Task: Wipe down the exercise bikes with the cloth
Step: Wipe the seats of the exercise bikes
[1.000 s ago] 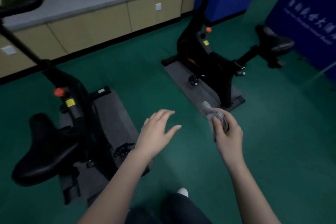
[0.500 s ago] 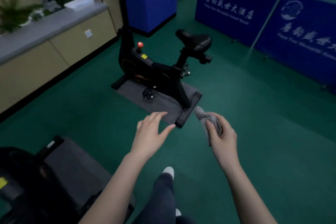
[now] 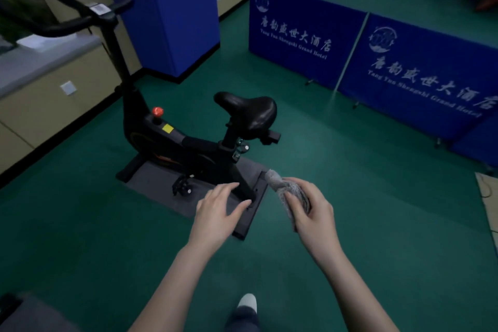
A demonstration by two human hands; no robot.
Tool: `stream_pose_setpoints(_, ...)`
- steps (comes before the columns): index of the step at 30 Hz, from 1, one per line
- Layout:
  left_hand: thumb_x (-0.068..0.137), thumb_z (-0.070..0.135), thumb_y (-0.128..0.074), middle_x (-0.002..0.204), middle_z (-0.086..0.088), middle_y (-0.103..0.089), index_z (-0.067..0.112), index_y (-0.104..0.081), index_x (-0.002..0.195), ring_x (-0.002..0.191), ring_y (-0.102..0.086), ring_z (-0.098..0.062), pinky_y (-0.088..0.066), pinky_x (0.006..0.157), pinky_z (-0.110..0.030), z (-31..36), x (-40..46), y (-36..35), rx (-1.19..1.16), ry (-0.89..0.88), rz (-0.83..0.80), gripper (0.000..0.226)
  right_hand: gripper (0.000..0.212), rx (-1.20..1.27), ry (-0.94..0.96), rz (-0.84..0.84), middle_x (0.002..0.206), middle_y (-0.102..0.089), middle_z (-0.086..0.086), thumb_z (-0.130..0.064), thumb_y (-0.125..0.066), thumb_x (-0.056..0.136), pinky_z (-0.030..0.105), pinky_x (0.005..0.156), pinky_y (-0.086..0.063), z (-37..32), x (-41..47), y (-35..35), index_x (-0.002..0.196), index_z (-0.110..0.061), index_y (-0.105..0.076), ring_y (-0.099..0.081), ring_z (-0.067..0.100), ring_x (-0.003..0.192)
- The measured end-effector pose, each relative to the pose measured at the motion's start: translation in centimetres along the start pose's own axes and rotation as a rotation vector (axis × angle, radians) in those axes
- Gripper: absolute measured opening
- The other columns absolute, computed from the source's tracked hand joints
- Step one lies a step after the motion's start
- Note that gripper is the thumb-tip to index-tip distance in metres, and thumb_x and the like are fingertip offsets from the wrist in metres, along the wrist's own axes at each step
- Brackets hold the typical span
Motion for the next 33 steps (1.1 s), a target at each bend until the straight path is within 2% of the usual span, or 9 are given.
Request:
stream_pose_setpoints(6,0.092,0.051,-0.05,0.136,0.014,-0.046,0.026,-0.048,0.134,0.128,-0.039,-0.008,-0.025,0.106,-0.031,3.1,8.6,-1.8,-0.007,-0.063,-0.07,0.049,0.021,0.005,-0.116,0.093,0.105,-0.066,-0.01,-0.008,-0.061,0.091,0.007,0.083,-0.04,3.3,5.7,2.5,0.104,-0.023,-0.068,-0.058,-0.002,0.1)
stream_pose_setpoints(10,0.091,0.051,-0.05,0.136,0.012,-0.047,0.025,-0.047,0.134,0.128,-0.039,-0.009,-0.027,0.107,-0.032,5.0,12.8,-3.8,0.012,-0.075,-0.065,0.05,0.021,-0.015,-0.12,0.132,0.104,-0.066,-0.008,-0.007,-0.061,0.09,0.005,0.082,-0.038,5.8,10.2,5.0,0.103,-0.022,-0.068,-0.057,-0.005,0.099)
stream_pose_setpoints(14,0.092,0.05,-0.05,0.136,0.011,-0.047,0.025,-0.047,0.135,0.129,-0.038,-0.01,-0.024,0.106,-0.031,7.5,15.9,-5.9,0.028,-0.039,-0.04,0.051,0.02,-0.029,-0.095,0.075,0.105,-0.065,-0.008,-0.009,-0.061,0.091,0.007,0.085,-0.039,7.9,14.4,7.3,0.106,-0.019,-0.068,-0.057,-0.002,0.099)
stream_pose_setpoints(19,0.092,0.051,-0.049,0.137,0.011,-0.046,0.026,-0.046,0.136,0.13,-0.036,-0.01,-0.024,0.107,-0.031,11.7,18.8,-9.0,0.018,0.059,0.042,0.051,0.022,-0.005,-0.056,-0.042,0.105,-0.065,-0.009,-0.01,-0.06,0.091,0.003,0.082,-0.037,10.9,20.3,11.3,0.104,-0.027,-0.066,-0.056,-0.005,0.1)
stream_pose_setpoints(27,0.092,0.054,-0.045,0.139,0.012,-0.044,0.026,-0.044,0.137,0.13,-0.036,-0.009,-0.023,0.108,-0.032,17.0,21.4,-12.7,0.047,0.212,0.14,0.053,0.02,0.01,-0.022,-0.177,0.109,-0.064,-0.006,-0.012,-0.059,0.092,0.002,0.083,-0.037,15.1,28.7,17.2,0.108,-0.021,-0.066,-0.058,0.001,0.101)
stream_pose_setpoints(30,0.092,0.054,-0.046,0.139,0.012,-0.045,0.026,-0.045,0.137,0.129,-0.038,-0.01,-0.025,0.108,-0.035,17.2,21.7,-13.2,0.078,0.274,0.152,0.053,0.019,0.044,-0.014,-0.221,0.108,-0.064,-0.006,-0.012,-0.058,0.092,0.007,0.083,-0.039,15.7,30.7,17.4,0.106,-0.023,-0.065,-0.057,0.0,0.101)
stream_pose_setpoints(33,0.091,0.053,-0.047,0.138,0.011,-0.045,0.026,-0.046,0.136,0.128,-0.039,-0.012,-0.027,0.105,-0.035,16.7,22.0,-13.1,0.105,0.334,0.185,0.052,0.018,0.053,-0.007,-0.281,0.107,-0.064,-0.007,-0.012,-0.059,0.092,0.022,0.084,-0.045,16.1,32.5,16.1,0.105,-0.023,-0.065,-0.057,0.0,0.1)
Point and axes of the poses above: each hand's wrist, its own x-axis towards the middle knuckle, its own y-axis out of the back of the hand, z = x × y, the point moved 2 cm from there along x, towards the middle knuckle
